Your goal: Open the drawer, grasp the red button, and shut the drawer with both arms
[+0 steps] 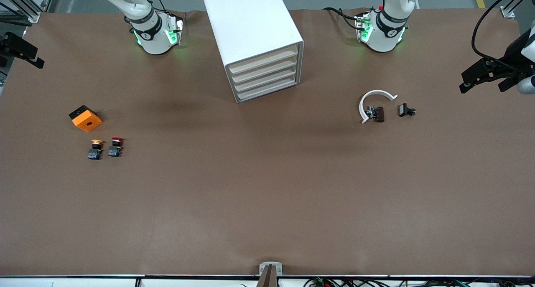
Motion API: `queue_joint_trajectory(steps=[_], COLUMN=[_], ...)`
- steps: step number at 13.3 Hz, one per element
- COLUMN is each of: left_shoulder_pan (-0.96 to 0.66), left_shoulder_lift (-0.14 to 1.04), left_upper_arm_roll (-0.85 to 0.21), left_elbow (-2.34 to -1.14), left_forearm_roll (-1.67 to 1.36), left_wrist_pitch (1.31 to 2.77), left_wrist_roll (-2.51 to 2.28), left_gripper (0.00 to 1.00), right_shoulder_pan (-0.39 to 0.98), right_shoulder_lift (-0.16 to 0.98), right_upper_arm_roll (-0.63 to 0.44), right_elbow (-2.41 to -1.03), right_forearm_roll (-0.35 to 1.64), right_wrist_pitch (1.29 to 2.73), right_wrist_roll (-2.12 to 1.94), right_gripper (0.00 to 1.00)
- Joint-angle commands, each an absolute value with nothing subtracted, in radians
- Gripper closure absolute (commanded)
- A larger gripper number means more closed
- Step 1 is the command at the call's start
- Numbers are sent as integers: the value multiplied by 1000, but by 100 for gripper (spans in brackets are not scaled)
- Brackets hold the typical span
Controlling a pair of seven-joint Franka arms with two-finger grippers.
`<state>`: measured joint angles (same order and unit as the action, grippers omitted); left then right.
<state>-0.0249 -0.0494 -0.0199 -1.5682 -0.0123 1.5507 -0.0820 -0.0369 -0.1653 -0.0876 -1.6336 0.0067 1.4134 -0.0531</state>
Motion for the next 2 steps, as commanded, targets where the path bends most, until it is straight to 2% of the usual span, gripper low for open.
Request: queue_joint_trajectory(steps=[1,2], left_shoulder_pan=[-25,-25], left_shoulder_lift=[-43,-43], left_upper_arm_roll=[-18,-18], left_elbow=[-1549,-1549], left_forearm_roll=[-18,-20], left_wrist_pitch=[1531,1529], left_wrist_roll=[-81,-81], left_gripper=[0,0], right_shoulder_pan=[-51,-48], right_shoulder_lift=[-187,-187], right_upper_arm_roll=[-87,-87], right_elbow=[-1644,-1644], right_forearm_roll=[15,15], right_wrist_pitch=[1410,1413], right_wrist_roll=[-74,-92], right_gripper=[0,0])
